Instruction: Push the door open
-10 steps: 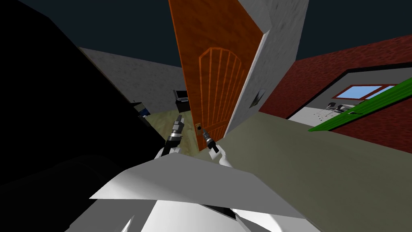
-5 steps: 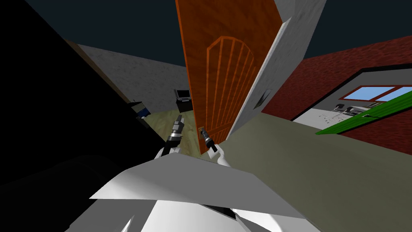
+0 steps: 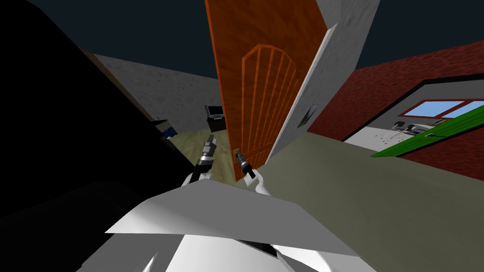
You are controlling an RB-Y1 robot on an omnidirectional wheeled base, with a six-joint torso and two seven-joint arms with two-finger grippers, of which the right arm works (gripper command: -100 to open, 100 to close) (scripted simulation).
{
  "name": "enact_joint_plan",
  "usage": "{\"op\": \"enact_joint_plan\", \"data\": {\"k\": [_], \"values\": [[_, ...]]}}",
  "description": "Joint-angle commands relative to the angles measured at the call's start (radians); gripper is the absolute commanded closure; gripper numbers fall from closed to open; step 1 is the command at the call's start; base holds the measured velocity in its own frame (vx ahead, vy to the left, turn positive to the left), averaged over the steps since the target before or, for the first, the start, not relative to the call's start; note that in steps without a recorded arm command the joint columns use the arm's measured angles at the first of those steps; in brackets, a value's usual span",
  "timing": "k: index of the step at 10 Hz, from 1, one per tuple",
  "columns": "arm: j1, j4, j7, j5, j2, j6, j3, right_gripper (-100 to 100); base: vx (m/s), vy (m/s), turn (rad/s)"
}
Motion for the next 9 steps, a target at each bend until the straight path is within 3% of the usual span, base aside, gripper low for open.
{"op": "enact_joint_plan", "data": {"k": [1, 2, 9], "values": [[-0.001, -0.002, -0.001, -0.001, 0.001, -0.002, -0.001, 100, 0.0, 0.0, 0.0], [-0.001, 0.004, 0.004, -0.002, -0.017, -0.001, -0.019, 100, 0.06, 0.114, -0.032], [-0.007, 0.017, 0.022, -0.01, -0.057, -0.004, -0.094, 100, 0.092, 0.185, -0.063]]}}
